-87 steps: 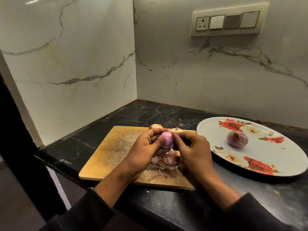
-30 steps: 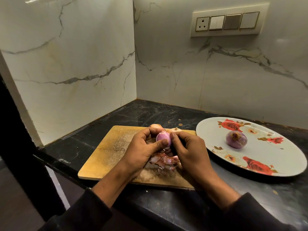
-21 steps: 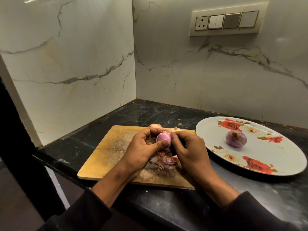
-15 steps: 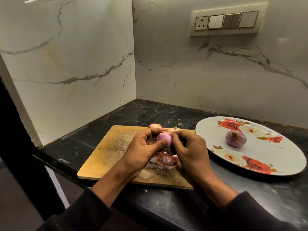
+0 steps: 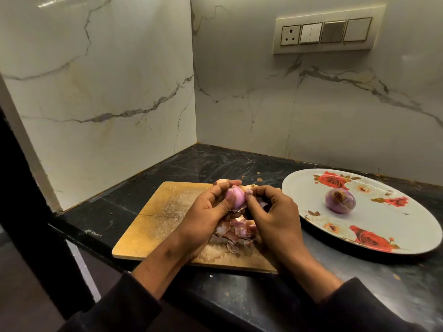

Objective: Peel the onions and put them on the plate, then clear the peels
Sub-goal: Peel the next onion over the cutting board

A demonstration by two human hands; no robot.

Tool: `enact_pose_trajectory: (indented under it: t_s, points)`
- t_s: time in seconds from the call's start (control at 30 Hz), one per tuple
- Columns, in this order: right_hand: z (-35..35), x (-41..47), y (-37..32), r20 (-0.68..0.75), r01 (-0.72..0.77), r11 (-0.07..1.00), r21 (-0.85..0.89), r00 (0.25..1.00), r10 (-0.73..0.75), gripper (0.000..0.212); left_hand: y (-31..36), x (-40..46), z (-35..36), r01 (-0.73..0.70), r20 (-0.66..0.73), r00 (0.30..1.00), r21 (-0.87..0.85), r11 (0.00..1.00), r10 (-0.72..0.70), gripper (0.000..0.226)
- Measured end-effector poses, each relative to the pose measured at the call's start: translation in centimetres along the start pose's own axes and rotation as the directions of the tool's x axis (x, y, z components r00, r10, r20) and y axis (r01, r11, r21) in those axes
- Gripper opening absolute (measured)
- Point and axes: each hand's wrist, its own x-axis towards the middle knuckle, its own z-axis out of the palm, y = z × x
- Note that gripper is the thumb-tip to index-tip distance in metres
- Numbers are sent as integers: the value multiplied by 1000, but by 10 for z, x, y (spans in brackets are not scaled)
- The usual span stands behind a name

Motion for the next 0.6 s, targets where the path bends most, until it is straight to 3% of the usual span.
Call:
enact_pose_trajectory:
  t_s: [0.17, 0.27, 0.33, 0.47, 0.6]
  points:
    - [1, 0, -1, 11, -45, 998, 46, 999, 44, 22, 1, -1, 1, -8, -21, 1000, -6, 1000, 8, 39]
    - [0, 3, 7, 16, -179, 981, 82, 984, 178, 10, 3, -1, 1, 5, -30, 1000, -70, 998, -7, 36]
    - [-1, 4, 12, 21, -229, 973, 13, 973, 228, 8, 4, -1, 1, 2, -50, 999, -84, 996, -7, 38]
    - [-3, 2, 10, 22, -162, 984, -70, 986, 164, 18, 5, 0, 1, -10, -118, 993, -104, 995, -2, 39]
    - [0, 0, 5, 140, -100, 994, -49, 984, 106, 26, 4, 0, 0, -7, -138, 990, -101, 995, -7, 40]
